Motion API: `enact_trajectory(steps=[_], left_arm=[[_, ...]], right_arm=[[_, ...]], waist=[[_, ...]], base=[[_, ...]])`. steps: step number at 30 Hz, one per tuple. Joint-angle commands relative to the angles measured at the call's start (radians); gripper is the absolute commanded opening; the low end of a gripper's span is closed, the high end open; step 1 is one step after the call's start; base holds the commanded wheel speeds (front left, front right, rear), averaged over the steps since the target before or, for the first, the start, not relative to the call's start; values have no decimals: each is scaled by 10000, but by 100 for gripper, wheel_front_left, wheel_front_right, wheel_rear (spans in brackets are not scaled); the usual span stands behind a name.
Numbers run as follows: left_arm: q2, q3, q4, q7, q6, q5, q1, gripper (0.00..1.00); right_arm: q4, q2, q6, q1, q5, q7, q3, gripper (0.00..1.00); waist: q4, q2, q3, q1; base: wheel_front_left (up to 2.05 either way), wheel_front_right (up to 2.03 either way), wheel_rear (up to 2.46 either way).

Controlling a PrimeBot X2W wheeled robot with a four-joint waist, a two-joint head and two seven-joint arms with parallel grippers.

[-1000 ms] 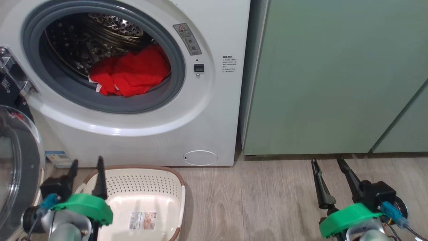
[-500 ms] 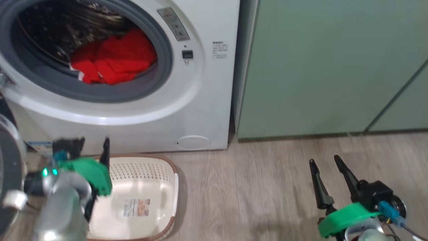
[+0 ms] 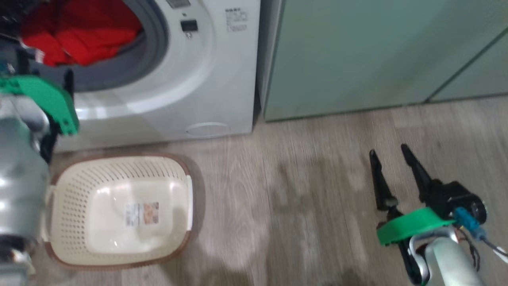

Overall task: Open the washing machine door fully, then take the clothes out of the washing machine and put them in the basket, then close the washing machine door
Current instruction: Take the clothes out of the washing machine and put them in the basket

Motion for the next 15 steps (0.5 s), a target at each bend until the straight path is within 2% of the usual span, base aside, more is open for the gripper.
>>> enact_trajectory(steps=[1,7,15], left_arm=[[590,134,-70,70,10,-115,-661,100],[881,-174,768,391,10,-248,-2382,100],[1505,-470,1639,193,10,-367,-4009,100]], right_arm=[[-398,63,-7,-298,-102,-109,105,100],[-688,176,-7,-827,-289,-109,-39,100],[-986,270,-7,-1293,-496,-109,-159,100]], waist=[[-208,0,663,0],[-418,0,1799,0],[-679,0,2904,0]], base=[[0,0,0],[0,0,0],[0,0,0]])
